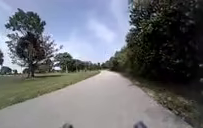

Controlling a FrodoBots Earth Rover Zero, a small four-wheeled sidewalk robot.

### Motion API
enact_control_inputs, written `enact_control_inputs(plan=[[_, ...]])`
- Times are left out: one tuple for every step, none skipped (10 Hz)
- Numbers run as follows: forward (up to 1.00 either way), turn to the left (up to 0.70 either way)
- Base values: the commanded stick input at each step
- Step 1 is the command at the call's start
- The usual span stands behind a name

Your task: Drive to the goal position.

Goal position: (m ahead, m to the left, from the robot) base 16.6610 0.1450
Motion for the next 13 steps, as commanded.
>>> enact_control_inputs(plan=[[0.7,0.0],[0.7,0.0],[0.7,0.0],[0.7,0.0],[0.7,0.0],[0.7,0.0],[0.7,0.0],[0.7,0.0],[0.7,0.0],[0.7,0.0],[0.7,0.0],[0.7,0.0],[0.7,0.0]])
